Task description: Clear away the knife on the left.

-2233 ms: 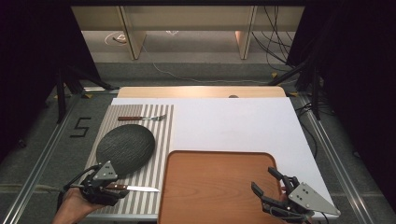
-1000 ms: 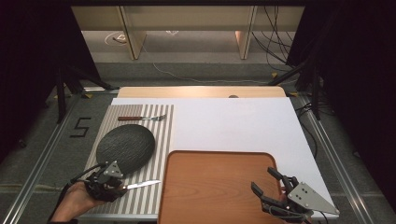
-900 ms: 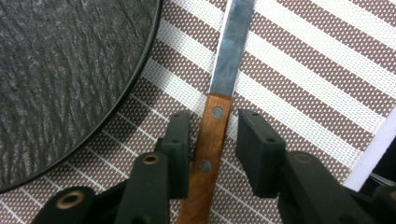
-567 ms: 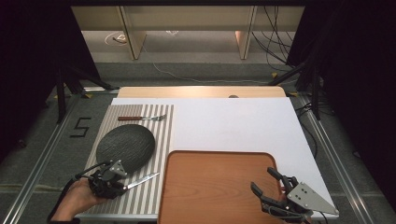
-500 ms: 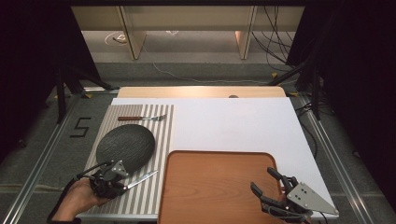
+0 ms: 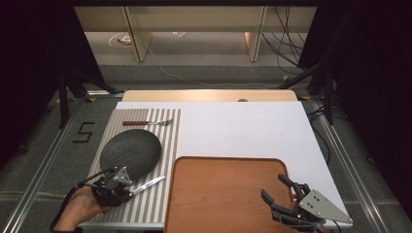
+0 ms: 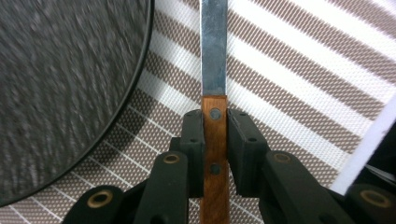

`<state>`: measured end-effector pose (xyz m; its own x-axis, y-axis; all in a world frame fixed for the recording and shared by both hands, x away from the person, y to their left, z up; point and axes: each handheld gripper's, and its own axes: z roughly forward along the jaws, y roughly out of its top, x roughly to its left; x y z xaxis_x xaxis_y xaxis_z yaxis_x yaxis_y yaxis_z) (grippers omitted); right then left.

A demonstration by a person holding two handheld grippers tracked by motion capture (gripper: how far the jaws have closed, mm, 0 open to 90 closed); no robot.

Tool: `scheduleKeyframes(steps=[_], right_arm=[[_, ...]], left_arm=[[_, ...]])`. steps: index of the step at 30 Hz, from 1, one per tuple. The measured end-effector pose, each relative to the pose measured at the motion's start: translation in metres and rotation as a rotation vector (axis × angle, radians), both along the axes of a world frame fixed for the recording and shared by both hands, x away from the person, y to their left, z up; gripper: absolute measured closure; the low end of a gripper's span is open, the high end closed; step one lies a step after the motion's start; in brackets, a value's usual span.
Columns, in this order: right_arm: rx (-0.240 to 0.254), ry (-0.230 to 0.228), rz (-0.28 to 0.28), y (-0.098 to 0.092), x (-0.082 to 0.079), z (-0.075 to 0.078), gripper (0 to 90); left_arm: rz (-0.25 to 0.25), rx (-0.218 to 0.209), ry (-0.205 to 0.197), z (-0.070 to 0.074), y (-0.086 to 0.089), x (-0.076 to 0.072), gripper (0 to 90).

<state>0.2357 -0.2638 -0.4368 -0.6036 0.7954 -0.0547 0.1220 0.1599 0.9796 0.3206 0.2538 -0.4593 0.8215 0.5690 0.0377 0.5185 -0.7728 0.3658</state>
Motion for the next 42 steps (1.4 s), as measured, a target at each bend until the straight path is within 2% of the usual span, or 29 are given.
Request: scheduleKeyframes(steps=[10,14,17,29,35,38,42], right_arm=[[0.001,-0.002,0.001,0.000,0.000,0.000,29.0],[0.002,-0.002,0.000,-0.001,0.000,0.000,29.0],[0.002,-0.001,0.000,0.000,0.000,0.000,29.0],[0.001,-0.002,0.000,0.000,0.000,0.000,29.0],[0.001,-0.001,0.000,0.000,0.000,0.000,29.0],[0.001,0.000,0.000,0.000,0.000,0.000,28.9],[0.000,-0.001,-0.001,0.000,0.000,0.000,29.0]], left_arm=[[0.018,-0.203,-0.036,0.015,-0.001,-0.004,77.0],[0.055,-0.232,-0.056,0.018,-0.005,-0.005,77.0],[0.075,-0.271,-0.068,0.022,-0.008,-0.006,77.0],[0.086,-0.338,-0.111,0.045,-0.025,-0.021,77.0],[0.071,-0.407,-0.093,0.048,-0.031,-0.023,77.0],[0.075,-0.408,-0.089,0.047,-0.035,-0.024,77.0],[0.065,-0.408,-0.065,0.044,-0.040,-0.023,77.0]])
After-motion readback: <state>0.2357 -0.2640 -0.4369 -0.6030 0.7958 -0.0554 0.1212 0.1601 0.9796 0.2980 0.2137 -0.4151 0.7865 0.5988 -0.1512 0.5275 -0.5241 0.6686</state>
